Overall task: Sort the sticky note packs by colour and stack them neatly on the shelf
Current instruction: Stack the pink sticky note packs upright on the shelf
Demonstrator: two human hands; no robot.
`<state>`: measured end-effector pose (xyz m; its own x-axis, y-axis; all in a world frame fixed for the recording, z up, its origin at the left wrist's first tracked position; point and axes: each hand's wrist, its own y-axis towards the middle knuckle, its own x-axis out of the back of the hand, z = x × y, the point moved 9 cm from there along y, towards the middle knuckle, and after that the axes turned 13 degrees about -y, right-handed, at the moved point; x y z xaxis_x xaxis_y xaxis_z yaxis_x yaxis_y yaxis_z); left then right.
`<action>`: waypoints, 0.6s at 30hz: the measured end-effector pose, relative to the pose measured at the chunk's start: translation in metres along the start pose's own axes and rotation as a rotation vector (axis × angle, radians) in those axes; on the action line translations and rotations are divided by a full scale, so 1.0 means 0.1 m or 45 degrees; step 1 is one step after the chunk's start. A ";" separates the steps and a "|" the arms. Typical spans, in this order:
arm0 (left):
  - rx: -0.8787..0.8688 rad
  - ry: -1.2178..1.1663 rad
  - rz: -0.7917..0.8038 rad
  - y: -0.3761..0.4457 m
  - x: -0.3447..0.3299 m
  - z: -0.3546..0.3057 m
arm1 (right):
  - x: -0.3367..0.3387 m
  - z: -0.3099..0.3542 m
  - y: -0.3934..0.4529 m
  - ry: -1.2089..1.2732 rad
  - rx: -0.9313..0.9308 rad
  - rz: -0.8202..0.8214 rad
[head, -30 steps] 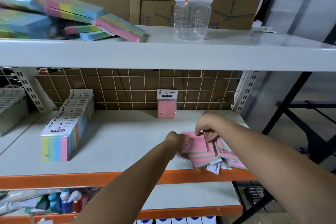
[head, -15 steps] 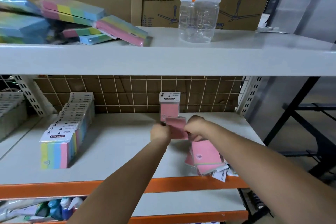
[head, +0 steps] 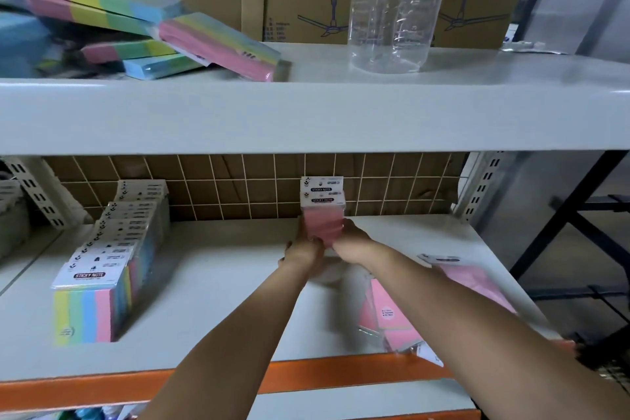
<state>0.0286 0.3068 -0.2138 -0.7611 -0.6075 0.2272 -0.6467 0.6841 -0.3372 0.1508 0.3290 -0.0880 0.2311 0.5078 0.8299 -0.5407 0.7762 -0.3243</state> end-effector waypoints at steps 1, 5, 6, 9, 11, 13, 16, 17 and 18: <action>0.000 0.055 0.018 -0.06 0.01 -0.06 | -0.01 0.00 0.02 0.037 -0.004 -0.006; -0.009 0.293 0.007 -0.73 0.22 -0.61 | -0.09 -0.07 0.20 0.155 -0.012 0.005; -0.003 0.312 0.009 -0.72 0.22 -0.62 | -0.10 -0.07 0.22 0.181 -0.006 0.010; -0.033 0.330 0.023 -0.64 0.19 -0.60 | -0.07 -0.07 0.19 0.253 -0.019 0.024; -0.038 0.334 0.008 -0.61 0.20 -0.61 | -0.05 -0.07 0.19 0.279 -0.016 0.015; -0.044 0.356 -0.009 -0.60 0.20 -0.64 | -0.01 -0.04 0.19 0.285 0.001 -0.008; -0.006 0.357 0.049 -0.59 0.16 -0.66 | -0.06 -0.04 0.24 0.318 0.015 0.015; 0.017 0.354 0.079 -0.61 0.15 -0.65 | -0.07 -0.05 0.25 0.334 0.015 0.026; 0.028 0.341 0.088 -0.61 0.15 -0.65 | -0.07 -0.05 0.23 0.332 0.025 0.035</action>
<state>0.0532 0.2821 -0.1303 -0.7912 -0.4294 0.4355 -0.5939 0.7097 -0.3791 0.1406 0.3454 -0.1038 0.4152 0.6098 0.6751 -0.5645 0.7546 -0.3345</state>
